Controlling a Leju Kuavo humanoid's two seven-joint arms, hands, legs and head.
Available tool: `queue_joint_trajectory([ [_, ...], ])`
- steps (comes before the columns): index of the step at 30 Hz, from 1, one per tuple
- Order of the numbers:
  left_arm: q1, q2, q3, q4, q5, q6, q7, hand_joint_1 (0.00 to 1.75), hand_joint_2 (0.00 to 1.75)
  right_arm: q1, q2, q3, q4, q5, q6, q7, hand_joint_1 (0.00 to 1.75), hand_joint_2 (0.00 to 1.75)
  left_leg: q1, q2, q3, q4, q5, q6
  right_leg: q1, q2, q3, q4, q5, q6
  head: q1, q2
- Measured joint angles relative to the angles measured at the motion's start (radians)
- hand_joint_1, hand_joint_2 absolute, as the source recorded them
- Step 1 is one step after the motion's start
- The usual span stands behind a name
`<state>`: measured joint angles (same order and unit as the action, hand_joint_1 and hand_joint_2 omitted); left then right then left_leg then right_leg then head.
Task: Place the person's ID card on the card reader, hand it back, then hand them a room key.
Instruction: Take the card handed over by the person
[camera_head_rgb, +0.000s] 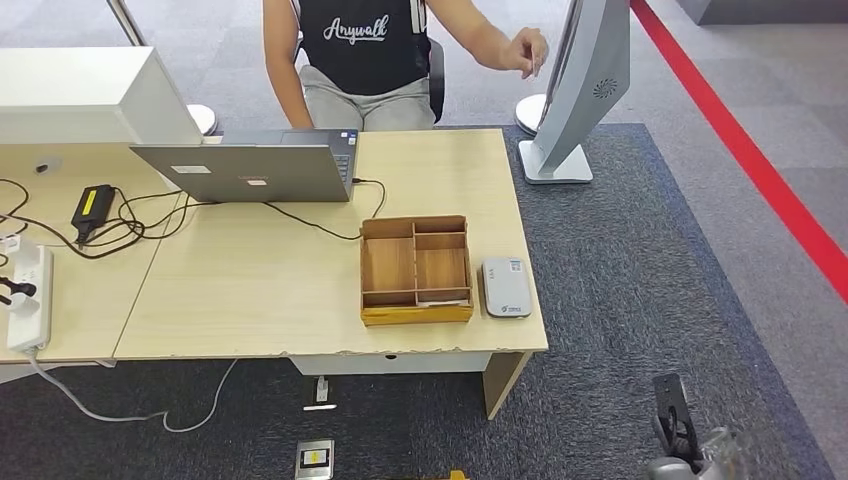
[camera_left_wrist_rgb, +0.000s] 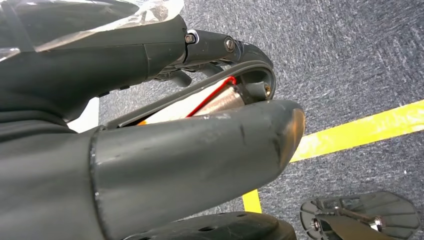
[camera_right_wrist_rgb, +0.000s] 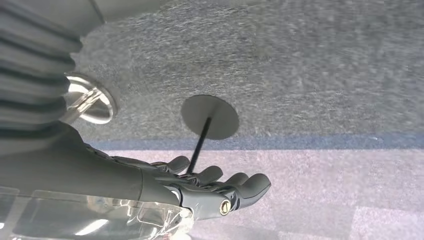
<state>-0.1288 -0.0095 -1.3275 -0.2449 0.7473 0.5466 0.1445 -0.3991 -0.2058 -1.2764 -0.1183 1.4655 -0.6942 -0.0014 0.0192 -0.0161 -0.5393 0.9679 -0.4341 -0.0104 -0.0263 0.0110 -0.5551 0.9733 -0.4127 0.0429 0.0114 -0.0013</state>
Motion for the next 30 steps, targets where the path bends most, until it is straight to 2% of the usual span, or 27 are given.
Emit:
queue_joint_trajectory([
  [3,0.0,0.0,0.0,0.0,0.0,0.003,-0.004,0.0,0.0,-0.022,-0.003,0.0,-0.047,-0.081,0.005,-0.08,0.0,1.75,0.0,0.0,0.0,0.0,0.0,0.0,0.0,0.0,0.0,0.0,0.0,0.0,0.0,0.0],
  [5,-0.001,0.0,0.0,0.0,0.0,0.004,-0.007,0.0,0.0,-0.032,-0.004,0.02,-0.114,-0.212,0.036,-0.07,0.0,1.75,0.0,0.0,0.002,0.001,0.0,0.0,0.0,0.0,0.0,-0.001,-0.001,0.001,0.0,0.0],
  [7,-0.002,0.0,0.0,0.0,-0.001,0.005,-0.011,0.0,0.0,0.002,-0.013,0.096,-0.244,-0.448,0.06,0.075,0.0,1.75,-0.003,-0.006,0.004,0.002,-0.001,0.002,-0.002,-0.004,0.003,-0.002,-0.004,0.005,0.0,0.0],
  [9,0.001,0.001,0.0,0.001,-0.002,0.006,-0.015,0.0,0.0,0.07,-0.043,0.229,-0.404,-0.689,0.035,0.285,0.0,1.75,-0.007,-0.01,0.002,0.001,-0.001,0.003,-0.007,-0.007,0.006,0.001,-0.005,0.007,0.003,0.0],
  [11,0.005,0.003,0.0,0.002,-0.003,0.008,-0.018,0.0,0.0,0.122,-0.073,0.368,-0.55,-0.781,0.003,0.392,0.0,1.75,-0.009,0.0,-0.002,-0.001,-0.004,0.003,-0.009,0.003,0.004,0.003,-0.004,0.005,0.005,0.0],
  [14,-0.004,0.004,0.0,0.003,-0.003,0.01,-0.02,0.0,0.0,0.159,-0.087,0.551,-0.744,-0.731,-0.005,0.393,0.0,1.75,-0.009,0.018,0.0,-0.002,-0.01,0.003,-0.009,0.02,0.005,0.003,-0.003,0.004,0.002,0.0],
  [20,-0.007,-0.003,0.0,0.003,0.002,0.013,-0.027,0.0,0.0,0.182,-0.09,0.857,-1.025,-0.689,-0.005,0.411,0.0,1.75,-0.009,0.007,0.0,-0.002,-0.004,0.005,-0.009,0.008,0.007,0.003,-0.005,0.006,0.0,0.0],
  [25,-0.005,-0.005,0.0,0.003,-0.001,0.014,-0.028,0.0,0.0,0.171,-0.094,1.05,-1.173,-0.668,-0.005,0.403,0.0,1.75,-0.008,0.0,-0.001,-0.002,-0.002,0.004,-0.008,0.003,0.007,0.003,-0.005,0.006,0.0,0.0],
  [30,-0.005,-0.005,0.0,0.003,-0.01,0.015,-0.029,0.0,0.0,0.14,-0.1,1.2,-1.266,-0.67,-0.005,0.393,0.0,1.75,-0.008,0.0,-0.002,-0.002,-0.002,0.004,-0.008,0.003,0.007,0.003,-0.005,0.005,0.0,0.0],
])
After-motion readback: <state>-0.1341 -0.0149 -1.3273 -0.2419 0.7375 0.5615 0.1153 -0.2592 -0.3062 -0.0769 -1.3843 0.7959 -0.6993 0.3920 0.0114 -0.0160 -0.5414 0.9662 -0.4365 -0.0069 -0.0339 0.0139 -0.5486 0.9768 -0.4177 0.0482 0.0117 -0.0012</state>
